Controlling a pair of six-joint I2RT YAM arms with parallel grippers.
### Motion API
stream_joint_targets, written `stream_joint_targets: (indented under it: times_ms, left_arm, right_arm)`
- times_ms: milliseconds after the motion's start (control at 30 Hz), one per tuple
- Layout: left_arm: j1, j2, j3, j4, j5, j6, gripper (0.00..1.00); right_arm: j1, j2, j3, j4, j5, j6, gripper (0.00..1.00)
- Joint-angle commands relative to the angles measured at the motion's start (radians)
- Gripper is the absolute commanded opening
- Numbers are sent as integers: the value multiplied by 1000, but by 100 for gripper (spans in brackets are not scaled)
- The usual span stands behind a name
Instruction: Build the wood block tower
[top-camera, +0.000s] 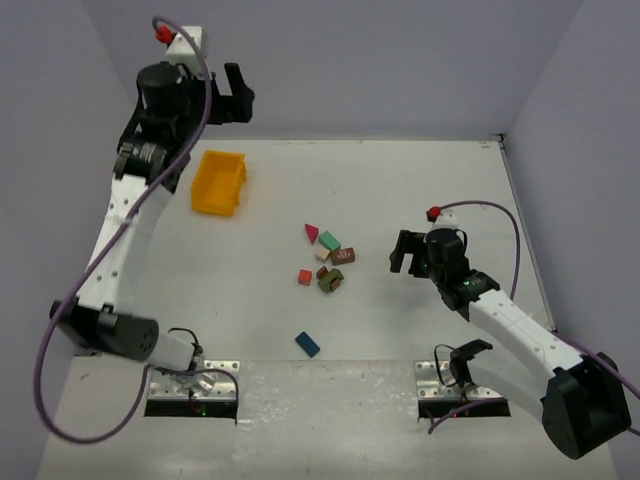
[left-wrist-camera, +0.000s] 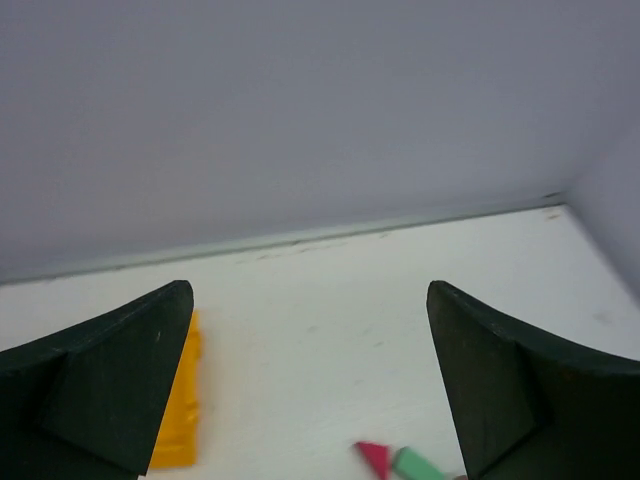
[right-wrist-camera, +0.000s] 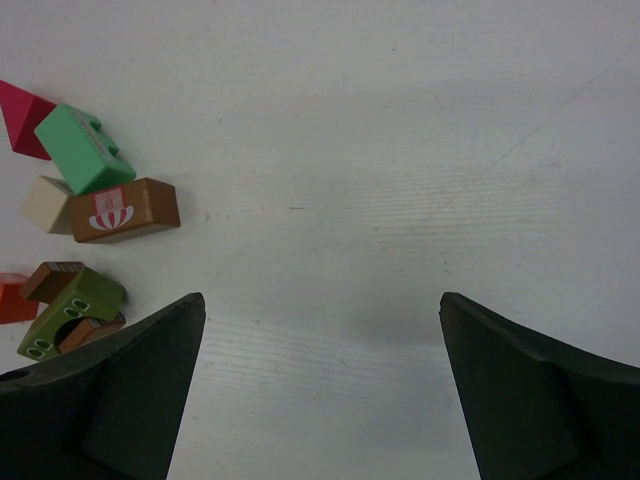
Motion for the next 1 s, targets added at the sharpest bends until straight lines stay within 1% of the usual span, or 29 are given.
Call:
stream_joint_targets:
  times_ms: [0, 33, 67, 100, 133, 167, 200, 267, 300, 367, 467, 567, 667, 733, 833, 967]
  left_arm:
    - [-130, -275, -489, 422, -78, -279, 100]
    - [-166, -321, -536, 460, -96, -317, 100]
    - [-209, -361, -662, 559, -127, -361, 100]
    - [-227, -367, -732, 606, -143, -368, 100]
    - [-280, -381, -796, 644, -182, -382, 100]
    - [-318, -374, -820, 645, -194, -381, 100]
    - [-378, -348, -842, 643, -235, -377, 100]
    - [-434, -315, -863, 607, -276, -373, 100]
    - [-473, -288, -870, 589, -311, -360, 100]
    - [-514, -258, -887, 566, -398, -357, 100]
    - [-532, -239, -923, 558, -461, -372, 100]
    - [-532, -239, -945, 565, -476, -365, 100]
    - [-532, -237, -975, 571, -490, -361, 100]
    - [-532, -232, -1002, 599, -487, -340, 100]
    - [-530, -226, -1035, 613, -475, -314, 100]
    - [-519, -252, -1059, 631, -497, -325, 100]
  right_arm:
    - [1, -3, 7, 48, -46, -6, 99]
    - [1, 3, 12, 46, -48, -5, 99]
    - [1, 10, 18, 40, -56, -3, 99]
    - [0, 15, 21, 39, -62, -3, 99]
    - [1, 18, 24, 39, -70, -2, 99]
    - [1, 18, 23, 41, -80, -1, 99]
    - [0, 17, 22, 48, -91, 2, 99]
    - [1, 15, 16, 75, -121, 2, 99]
    - [1, 15, 13, 83, -143, 1, 99]
    - [1, 20, 13, 93, -179, 0, 99]
    - [4, 46, 13, 143, -250, -16, 99]
    - [27, 81, 31, 162, -285, -26, 99]
    - [110, 146, 89, 150, -221, -54, 99]
    - [177, 217, 148, 121, -130, -67, 99]
    - [208, 313, 217, 102, -123, -60, 99]
    - [240, 373, 266, 97, -118, -68, 99]
